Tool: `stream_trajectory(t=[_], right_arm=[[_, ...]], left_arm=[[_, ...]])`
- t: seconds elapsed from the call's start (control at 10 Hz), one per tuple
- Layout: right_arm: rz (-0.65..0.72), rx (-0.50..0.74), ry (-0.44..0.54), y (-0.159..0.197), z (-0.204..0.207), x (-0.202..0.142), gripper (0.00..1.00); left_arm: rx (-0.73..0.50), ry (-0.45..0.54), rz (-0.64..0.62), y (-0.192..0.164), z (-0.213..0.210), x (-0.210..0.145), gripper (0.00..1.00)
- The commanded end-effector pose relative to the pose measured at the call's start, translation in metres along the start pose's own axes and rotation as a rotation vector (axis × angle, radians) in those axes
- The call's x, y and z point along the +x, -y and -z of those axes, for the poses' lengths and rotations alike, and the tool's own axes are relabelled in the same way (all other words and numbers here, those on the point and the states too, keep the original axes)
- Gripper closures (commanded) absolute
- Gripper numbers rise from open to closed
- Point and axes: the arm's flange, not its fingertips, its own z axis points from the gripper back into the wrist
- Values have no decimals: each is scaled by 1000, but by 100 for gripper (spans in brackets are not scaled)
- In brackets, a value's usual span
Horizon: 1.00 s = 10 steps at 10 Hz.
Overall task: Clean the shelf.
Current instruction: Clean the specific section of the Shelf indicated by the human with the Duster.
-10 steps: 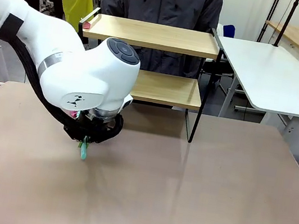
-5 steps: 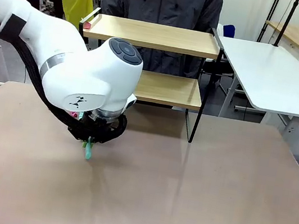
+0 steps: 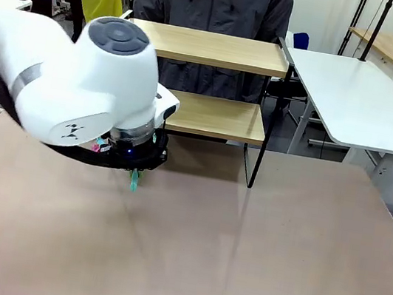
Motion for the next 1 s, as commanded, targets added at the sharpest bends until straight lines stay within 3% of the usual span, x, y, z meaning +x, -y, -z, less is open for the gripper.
stream_trajectory(t=[0.0, 0.4, 0.7, 0.9], right_arm=[[0, -1, -4, -1, 1, 2, 0], [0, -1, -4, -1, 1, 2, 0], [0, -1, -4, -1, 1, 2, 0], [0, -1, -4, -1, 1, 2, 0]], left_arm=[[-102, -38, 129, -28, -8, -6, 87], [-242, -53, 365, -62, -37, -5, 87], [-318, -174, 601, -78, -47, 1, 87], [-361, -171, 688, -96, -60, 7, 87]])
